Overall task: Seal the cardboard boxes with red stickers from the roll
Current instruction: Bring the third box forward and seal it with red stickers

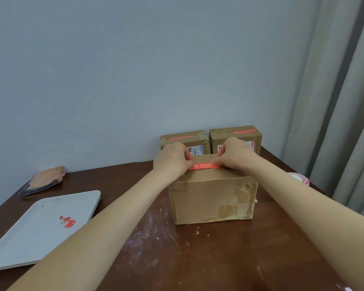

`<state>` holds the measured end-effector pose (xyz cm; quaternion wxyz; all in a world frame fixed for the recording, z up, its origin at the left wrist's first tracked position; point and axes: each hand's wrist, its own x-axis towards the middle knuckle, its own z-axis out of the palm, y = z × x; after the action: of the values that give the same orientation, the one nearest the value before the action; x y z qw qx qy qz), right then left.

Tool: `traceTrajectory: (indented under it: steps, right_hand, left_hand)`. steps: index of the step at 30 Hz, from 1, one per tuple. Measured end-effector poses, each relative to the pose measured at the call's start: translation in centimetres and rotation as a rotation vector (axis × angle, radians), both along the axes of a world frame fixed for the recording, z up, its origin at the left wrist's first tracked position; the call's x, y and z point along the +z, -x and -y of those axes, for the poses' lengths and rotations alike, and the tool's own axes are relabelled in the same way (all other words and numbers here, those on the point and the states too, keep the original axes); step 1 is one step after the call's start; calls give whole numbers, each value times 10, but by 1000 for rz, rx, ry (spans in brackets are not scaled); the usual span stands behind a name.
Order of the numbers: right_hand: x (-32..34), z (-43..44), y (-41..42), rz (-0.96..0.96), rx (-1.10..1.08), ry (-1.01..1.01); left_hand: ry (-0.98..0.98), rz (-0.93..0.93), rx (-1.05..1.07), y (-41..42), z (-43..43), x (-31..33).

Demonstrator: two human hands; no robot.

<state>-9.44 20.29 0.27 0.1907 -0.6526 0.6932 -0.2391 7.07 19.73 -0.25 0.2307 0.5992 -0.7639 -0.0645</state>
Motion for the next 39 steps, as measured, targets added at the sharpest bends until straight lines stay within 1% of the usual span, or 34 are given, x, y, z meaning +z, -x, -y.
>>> traceTrajectory:
  steps: [4,14,16,18,20,21,24,26,29,33,35,37,39]
  right_hand:
    - [-1,1,-1,-43,10,9]
    - [-2,-3,7,-92,-10,15]
    - [-2,-3,11,-148,-24,41]
    - [-4,-8,15,-192,-25,118]
    - [-10,-14,17,-225,48,219]
    - [-13,-19,17,-240,115,245]
    - [-20,-31,10,-362,291,212]
    - [-23,-35,6,-442,298,212]
    - [-26,-38,6,-439,238,232]
    - [-29,-41,10,-358,145,267]
    - [-29,-41,9,-350,165,298]
    - [-29,-45,7,-362,236,303]
    - [-29,-49,4,-400,275,281]
  left_hand:
    - [27,37,-7,1,-3,0]
    - [-68,51,20,-2,3,2]
    - [-38,36,3,-5,2,-1]
    - [65,33,-66,-10,-3,-8]
    - [183,103,-148,-13,-11,-15]
    - [205,163,-171,-12,-16,-18]
    - [156,349,-139,-7,-28,-27]
    - [134,398,-124,-7,-31,-30]
    - [123,369,-140,-12,-34,-29]
    - [98,250,-123,-21,-39,-33]
    - [157,275,-116,-22,-41,-36]
    - [228,319,-126,-20,-43,-39]
    - [218,322,-142,-19,-43,-40]
